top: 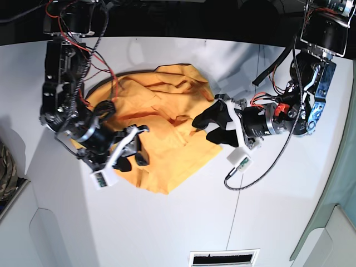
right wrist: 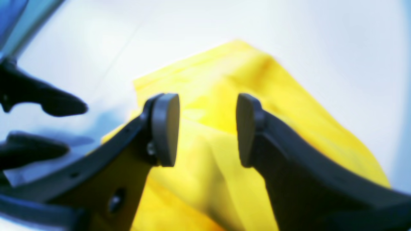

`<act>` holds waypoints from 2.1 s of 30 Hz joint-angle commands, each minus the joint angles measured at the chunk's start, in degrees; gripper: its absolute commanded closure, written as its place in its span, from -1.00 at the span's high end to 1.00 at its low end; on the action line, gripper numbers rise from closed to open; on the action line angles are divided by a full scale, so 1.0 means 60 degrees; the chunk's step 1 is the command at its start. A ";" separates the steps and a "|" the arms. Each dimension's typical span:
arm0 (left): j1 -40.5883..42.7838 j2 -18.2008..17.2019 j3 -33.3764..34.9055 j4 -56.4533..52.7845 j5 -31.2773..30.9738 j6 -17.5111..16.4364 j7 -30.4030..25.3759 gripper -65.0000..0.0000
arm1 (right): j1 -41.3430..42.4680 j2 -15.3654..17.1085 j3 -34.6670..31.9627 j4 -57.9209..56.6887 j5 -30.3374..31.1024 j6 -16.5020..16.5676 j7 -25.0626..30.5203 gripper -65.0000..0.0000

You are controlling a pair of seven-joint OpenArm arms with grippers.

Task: Layout the t-shirt on the table in an organized manner, then fold the t-shirt properly
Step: 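Pull the shirt with the left gripper and reposition the right gripper, then grasp the shirt hem with the left gripper while the right holds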

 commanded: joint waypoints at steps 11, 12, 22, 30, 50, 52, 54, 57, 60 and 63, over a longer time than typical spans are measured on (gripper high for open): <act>0.1166 0.0856 -0.0047 -0.1093 0.1953 0.0040 -0.2135 -0.16 | 0.1082 0.0688 -0.2867 -0.1891 -0.1687 -0.0772 0.0627 -0.65; 0.1140 0.0962 -0.0047 -0.1213 0.2044 0.0040 -0.2142 -0.51 | 0.1195 0.0681 -0.2951 -0.2065 -0.1679 -0.0798 0.0743 -0.79; 0.2153 0.0550 -0.0044 0.0987 0.0579 -0.0729 -0.0386 -1.00 | 0.3191 0.0612 -0.3136 -0.2291 -0.1599 -0.1432 0.1202 -1.00; 0.4113 0.0193 0.0270 0.3093 -0.0390 -0.0771 -0.0375 -1.00 | 0.5227 -0.0397 -0.2754 -0.2670 -0.1621 -0.1552 0.1202 -1.00; 0.4084 0.0608 -0.0408 0.4197 -0.0561 -0.0771 -0.0372 -0.11 | 0.3257 -0.0157 0.1239 -0.3005 -0.0670 -0.2605 -0.0495 0.28; 0.3883 0.0608 -0.1180 0.4237 -0.0557 -0.0771 -0.0415 -0.11 | 0.2597 -0.0109 0.1738 -0.3005 -0.0124 -0.2299 -0.0499 0.28; 0.3519 0.0605 -0.1803 0.4178 -0.0543 -0.0364 -0.0528 -0.11 | 0.1949 -0.0109 0.2102 -0.3002 0.0525 -0.1883 -0.0495 0.28; 0.2594 0.0608 -0.2058 0.3657 -0.0277 0.0248 -0.0852 -0.09 | 0.1005 -0.0113 0.2320 -0.2925 0.1483 -0.1220 -0.0492 0.28; 0.1443 0.0608 -0.1745 0.2291 0.0098 0.0408 -0.1104 0.05 | 0.0215 -0.0168 0.2320 -0.2710 0.1767 -0.0947 -0.0481 0.28; 0.0277 0.0685 -0.1118 0.0561 0.0098 0.0510 -0.1224 0.08 | -0.0510 -0.0157 0.2320 -0.2186 0.1829 -0.0954 -0.0426 0.28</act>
